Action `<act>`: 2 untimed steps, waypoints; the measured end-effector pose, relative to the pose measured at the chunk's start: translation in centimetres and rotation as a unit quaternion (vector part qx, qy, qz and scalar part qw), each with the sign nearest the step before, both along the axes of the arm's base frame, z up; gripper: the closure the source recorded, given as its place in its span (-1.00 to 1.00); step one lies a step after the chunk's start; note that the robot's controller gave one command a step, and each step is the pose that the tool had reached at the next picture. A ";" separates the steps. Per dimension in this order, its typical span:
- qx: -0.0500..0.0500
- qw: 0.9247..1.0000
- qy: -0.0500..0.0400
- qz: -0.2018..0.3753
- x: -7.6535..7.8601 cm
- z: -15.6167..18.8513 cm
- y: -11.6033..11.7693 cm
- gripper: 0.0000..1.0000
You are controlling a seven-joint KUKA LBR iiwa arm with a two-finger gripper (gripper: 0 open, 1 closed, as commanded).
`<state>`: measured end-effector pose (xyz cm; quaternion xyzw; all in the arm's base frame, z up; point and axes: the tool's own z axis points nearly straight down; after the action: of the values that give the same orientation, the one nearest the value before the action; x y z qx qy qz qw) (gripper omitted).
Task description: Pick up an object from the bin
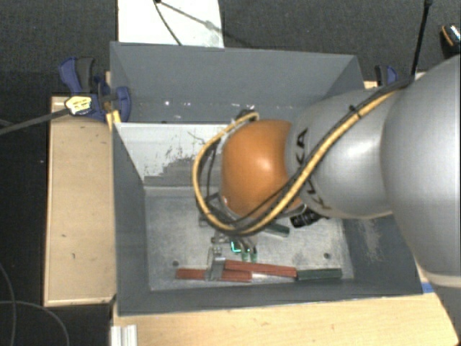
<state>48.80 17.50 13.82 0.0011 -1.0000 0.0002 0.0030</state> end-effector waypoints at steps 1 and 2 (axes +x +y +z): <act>0.001 0.990 -0.006 0.143 -0.1 -6.7 -0.6 -1.00; 0.001 0.990 -0.004 0.140 -0.3 -6.8 -0.6 1.00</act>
Offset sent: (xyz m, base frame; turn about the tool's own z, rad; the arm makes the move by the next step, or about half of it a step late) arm -0.0033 -0.0062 -0.0682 -0.2899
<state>48.51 16.90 7.02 0.1414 -0.9900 -0.0007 -0.0008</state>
